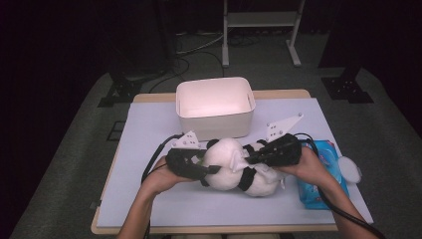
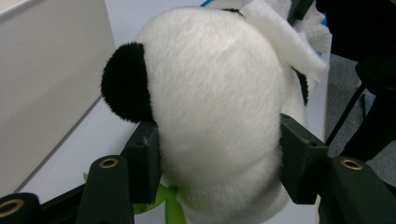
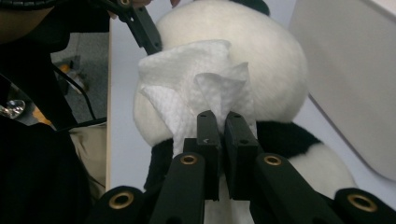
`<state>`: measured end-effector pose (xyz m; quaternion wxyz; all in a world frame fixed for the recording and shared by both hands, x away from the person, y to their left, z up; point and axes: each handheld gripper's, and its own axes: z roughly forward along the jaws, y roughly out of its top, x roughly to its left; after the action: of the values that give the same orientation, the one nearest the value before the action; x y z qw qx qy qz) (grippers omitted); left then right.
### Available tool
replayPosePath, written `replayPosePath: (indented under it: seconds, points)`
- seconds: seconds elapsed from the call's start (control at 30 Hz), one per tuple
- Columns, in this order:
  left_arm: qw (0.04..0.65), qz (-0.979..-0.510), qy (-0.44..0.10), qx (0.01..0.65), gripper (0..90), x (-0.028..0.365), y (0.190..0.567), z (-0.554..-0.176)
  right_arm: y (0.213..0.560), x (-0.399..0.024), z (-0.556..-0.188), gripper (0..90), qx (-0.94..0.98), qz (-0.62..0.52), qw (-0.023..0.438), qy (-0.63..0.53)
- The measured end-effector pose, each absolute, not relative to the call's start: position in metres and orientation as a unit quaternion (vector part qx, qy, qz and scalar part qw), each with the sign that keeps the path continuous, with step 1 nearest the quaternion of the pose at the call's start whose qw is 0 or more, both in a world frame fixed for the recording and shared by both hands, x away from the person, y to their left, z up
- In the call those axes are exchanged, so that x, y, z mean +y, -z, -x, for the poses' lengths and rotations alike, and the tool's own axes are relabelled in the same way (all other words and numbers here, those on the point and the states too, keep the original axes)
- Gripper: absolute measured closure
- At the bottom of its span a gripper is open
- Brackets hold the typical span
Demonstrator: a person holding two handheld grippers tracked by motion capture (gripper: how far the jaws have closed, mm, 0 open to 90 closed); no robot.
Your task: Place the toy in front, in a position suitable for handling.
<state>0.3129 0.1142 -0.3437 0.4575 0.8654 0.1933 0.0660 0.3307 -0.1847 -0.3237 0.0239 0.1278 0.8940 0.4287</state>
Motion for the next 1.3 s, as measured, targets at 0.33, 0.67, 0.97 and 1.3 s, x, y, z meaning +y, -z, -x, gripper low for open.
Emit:
replayPosePath:
  seconds: [0.33,0.67,0.97,1.3]
  points:
    - [0.455,-0.871,-0.075,0.173,39.6,0.106,0.345,-0.303,0.317,-0.180,-0.327,84.6,0.891,-0.124,0.018,-0.437]
    - [0.451,-0.873,-0.055,0.177,38.2,0.110,0.349,-0.303,0.315,-0.176,-0.333,84.6,0.898,-0.131,0.025,-0.420]
    - [0.459,-0.869,0.024,0.183,24.9,0.118,0.360,-0.314,0.333,-0.181,-0.325,84.6,0.912,-0.112,0.011,-0.394]
    - [0.454,-0.869,0.088,0.175,9.2,0.112,0.374,-0.327,0.336,-0.185,-0.317,84.6,0.913,-0.095,-0.003,-0.396]
